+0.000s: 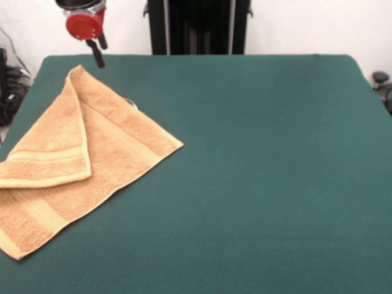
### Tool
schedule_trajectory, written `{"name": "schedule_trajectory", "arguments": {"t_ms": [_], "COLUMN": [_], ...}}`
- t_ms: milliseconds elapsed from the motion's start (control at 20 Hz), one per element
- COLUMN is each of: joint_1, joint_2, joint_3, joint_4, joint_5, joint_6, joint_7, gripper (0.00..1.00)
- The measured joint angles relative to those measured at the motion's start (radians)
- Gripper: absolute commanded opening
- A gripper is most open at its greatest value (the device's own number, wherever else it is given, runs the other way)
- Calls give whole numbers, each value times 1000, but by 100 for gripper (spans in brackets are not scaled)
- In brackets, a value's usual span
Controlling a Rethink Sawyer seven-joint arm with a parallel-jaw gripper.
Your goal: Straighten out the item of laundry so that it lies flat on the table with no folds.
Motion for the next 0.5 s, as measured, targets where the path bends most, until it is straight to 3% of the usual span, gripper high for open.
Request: {"name": "schedule_trajectory", "arguments": {"t_ms": [500], "joint_1": [-36], "joint_2": [3], "joint_3": [51], "joint_4": [66], "joint_5": [0], "joint_6": [-20], "joint_7": [0], "gripper": [100]}}
